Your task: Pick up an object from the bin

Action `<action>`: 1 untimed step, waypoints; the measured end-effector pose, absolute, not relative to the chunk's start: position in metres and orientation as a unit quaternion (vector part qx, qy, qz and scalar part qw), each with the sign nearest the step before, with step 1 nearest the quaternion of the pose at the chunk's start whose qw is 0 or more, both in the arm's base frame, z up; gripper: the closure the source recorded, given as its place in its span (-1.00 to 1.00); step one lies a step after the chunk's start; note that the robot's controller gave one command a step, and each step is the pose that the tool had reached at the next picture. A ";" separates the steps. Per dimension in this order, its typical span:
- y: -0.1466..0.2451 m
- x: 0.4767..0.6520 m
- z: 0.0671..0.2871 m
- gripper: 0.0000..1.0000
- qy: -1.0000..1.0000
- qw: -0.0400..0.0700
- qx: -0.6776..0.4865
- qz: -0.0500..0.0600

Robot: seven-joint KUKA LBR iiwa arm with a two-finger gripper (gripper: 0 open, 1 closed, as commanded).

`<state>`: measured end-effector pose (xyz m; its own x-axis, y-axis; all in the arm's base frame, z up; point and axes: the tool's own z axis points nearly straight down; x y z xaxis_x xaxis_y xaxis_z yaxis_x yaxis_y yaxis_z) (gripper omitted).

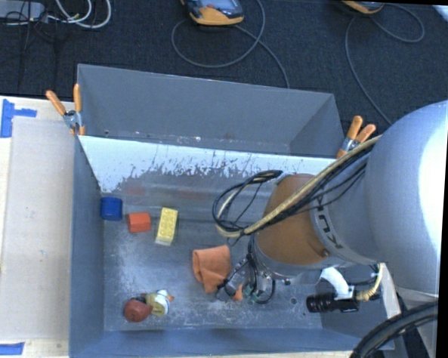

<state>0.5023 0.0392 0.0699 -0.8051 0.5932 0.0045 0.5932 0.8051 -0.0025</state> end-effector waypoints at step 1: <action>0.039 0.501 0.076 1.00 -0.950 0.005 -0.312 0.001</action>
Offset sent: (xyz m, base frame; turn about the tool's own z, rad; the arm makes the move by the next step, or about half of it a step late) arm 0.0001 0.0001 0.1082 0.0000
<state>0.5010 0.0390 0.0756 -0.8053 0.5929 0.0081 0.5928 0.8053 -0.0053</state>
